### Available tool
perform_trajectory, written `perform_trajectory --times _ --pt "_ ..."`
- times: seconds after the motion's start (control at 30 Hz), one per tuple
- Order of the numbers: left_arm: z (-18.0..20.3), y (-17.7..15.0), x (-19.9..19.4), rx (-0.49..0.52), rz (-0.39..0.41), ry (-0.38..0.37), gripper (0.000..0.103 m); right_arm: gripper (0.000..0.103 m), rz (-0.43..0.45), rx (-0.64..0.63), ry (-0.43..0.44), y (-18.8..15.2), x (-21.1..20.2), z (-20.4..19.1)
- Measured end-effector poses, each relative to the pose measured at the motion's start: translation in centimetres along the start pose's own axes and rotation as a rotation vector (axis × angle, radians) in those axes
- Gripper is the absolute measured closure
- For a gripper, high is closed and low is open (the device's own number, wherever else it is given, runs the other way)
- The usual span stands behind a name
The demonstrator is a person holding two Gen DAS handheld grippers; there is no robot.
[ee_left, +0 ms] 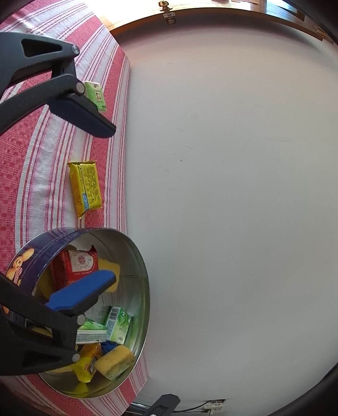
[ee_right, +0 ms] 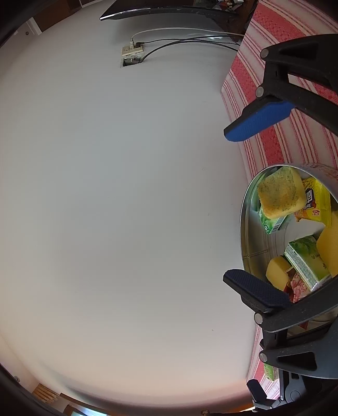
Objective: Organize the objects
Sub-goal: 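Withdraw both grippers from the tin toward the green pack and yellow bar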
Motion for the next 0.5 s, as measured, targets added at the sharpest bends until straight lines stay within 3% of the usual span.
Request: perform_trajectory --times 0.23,0.5 --pt "-2.5 -0.8 -0.7 -0.039 -0.016 -0.01 0.0 0.003 -0.049 0.007 -0.024 -0.6 0.2 -1.0" --pt "-5.4 -1.3 -0.7 -0.037 -0.027 0.012 0.0 0.003 -0.071 -0.049 0.003 -1.4 -0.5 -5.2"
Point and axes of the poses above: each gripper's, at about its wrist camera, not at the fingertips, and x roughly the way its jaws point, z to its right, y to its top, the point moved 6 cm from there along x, roughly the way its jaws point, and after that the axes turned 2 degrees about -y, right-handed, at the moved point
